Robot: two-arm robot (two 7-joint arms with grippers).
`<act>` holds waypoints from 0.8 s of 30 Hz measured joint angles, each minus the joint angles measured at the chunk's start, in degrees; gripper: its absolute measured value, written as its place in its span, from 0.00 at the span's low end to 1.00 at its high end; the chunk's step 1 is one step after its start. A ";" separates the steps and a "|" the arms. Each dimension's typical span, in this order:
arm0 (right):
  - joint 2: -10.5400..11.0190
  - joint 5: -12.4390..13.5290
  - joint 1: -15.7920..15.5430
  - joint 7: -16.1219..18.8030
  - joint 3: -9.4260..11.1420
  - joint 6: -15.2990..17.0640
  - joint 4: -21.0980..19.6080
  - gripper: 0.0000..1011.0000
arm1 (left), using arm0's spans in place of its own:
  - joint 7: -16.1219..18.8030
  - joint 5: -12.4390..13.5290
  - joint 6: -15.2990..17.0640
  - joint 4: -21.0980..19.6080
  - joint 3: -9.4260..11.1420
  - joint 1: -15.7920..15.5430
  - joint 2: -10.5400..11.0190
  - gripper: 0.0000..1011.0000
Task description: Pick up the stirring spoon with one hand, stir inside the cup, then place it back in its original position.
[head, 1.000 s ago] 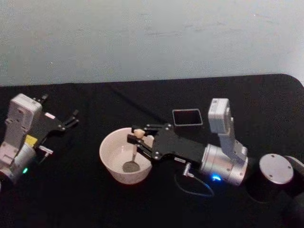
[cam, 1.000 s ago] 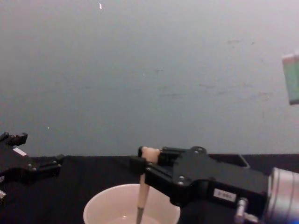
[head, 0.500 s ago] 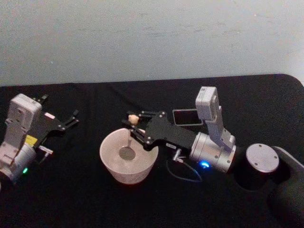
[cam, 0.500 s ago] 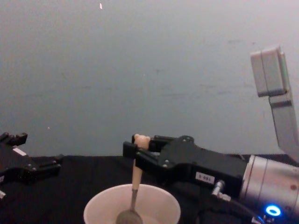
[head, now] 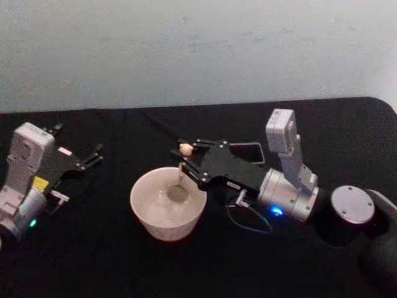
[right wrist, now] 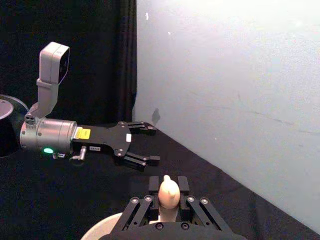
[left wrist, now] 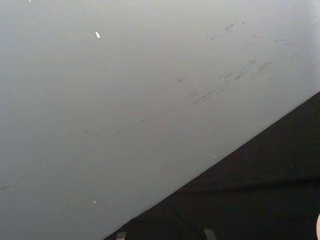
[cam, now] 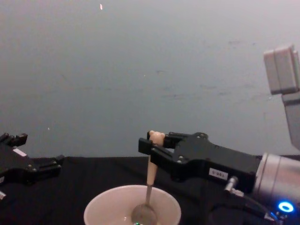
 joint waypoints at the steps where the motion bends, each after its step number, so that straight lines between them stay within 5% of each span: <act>1: 0.14 -0.01 -0.12 -0.05 0.12 0.01 -0.22 0.21 | 0.00 0.00 0.00 0.00 0.00 0.00 0.00 0.99; 13: 3.16 1.21 -3.23 0.99 1.04 1.01 -5.29 0.21 | 0.00 0.00 0.00 0.00 0.00 0.00 0.00 0.99; 24: 3.45 2.03 -4.67 3.27 -1.70 1.82 -7.79 0.21 | 0.00 0.00 0.00 0.00 0.00 0.00 0.00 0.99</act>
